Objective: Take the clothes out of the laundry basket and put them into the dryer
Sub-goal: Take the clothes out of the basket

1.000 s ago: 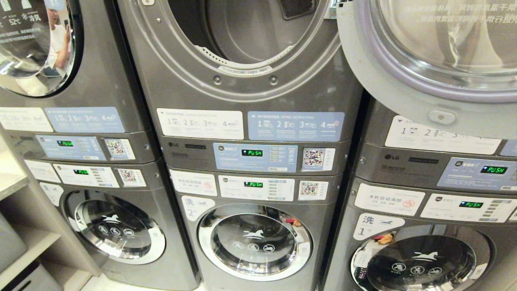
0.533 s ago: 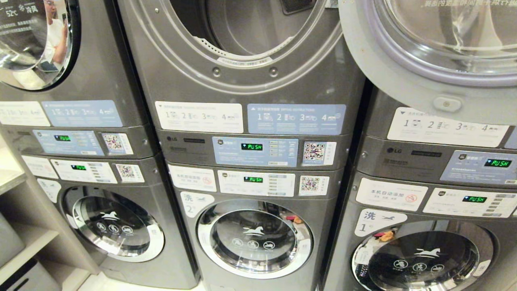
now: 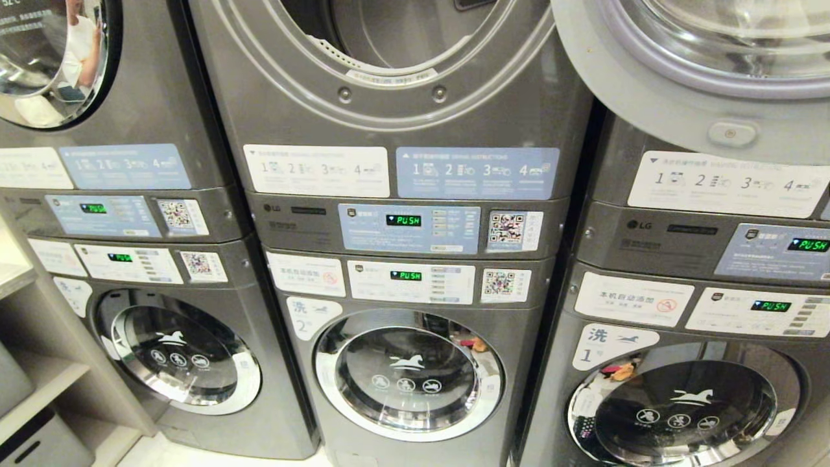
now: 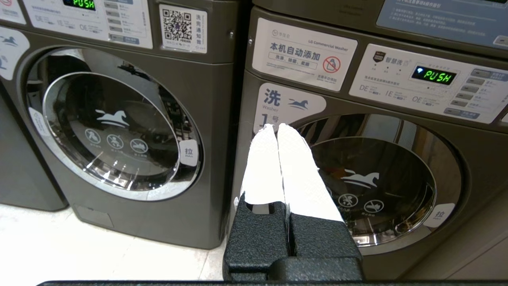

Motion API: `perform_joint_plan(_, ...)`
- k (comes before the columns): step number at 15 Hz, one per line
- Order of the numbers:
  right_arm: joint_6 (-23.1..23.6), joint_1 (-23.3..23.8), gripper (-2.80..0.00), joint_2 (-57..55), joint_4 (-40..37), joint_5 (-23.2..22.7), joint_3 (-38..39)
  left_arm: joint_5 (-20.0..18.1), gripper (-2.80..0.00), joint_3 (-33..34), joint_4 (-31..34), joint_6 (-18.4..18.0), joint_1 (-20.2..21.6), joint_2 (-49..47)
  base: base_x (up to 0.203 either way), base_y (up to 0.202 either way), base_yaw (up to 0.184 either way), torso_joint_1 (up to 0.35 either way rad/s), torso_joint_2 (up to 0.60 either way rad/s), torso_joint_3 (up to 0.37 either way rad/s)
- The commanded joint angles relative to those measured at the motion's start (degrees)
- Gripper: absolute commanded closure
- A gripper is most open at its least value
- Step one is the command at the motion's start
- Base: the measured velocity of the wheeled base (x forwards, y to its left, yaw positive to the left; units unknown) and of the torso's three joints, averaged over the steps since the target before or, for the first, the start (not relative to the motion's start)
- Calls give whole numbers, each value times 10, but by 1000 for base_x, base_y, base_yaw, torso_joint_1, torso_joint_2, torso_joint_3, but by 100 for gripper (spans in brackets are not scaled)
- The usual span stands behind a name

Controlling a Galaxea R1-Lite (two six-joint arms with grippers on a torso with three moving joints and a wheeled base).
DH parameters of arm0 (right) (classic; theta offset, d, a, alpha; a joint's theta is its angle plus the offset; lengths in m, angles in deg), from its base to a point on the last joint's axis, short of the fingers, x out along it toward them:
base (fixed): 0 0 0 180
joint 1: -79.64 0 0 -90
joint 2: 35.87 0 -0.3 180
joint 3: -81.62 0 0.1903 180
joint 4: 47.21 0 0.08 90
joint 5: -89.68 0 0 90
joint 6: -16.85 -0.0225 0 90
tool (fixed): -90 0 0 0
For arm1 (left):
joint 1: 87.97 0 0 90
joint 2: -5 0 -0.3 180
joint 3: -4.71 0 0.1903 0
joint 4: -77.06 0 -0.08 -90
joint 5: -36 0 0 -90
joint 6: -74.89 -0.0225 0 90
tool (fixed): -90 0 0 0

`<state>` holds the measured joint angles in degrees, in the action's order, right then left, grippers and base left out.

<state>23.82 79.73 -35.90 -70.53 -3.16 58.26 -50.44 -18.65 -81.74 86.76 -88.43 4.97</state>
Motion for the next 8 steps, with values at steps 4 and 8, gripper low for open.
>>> perform_joint_plan(4,1,0,0,0,0,-1,0,0,0,17,0,1,0,0,0,0,0,-140,325,179)
perform_joint_plan(8,-1,0,0,0,0,0,0,0,0,17,0,1,0,1,0,0,0,-151,351,195)
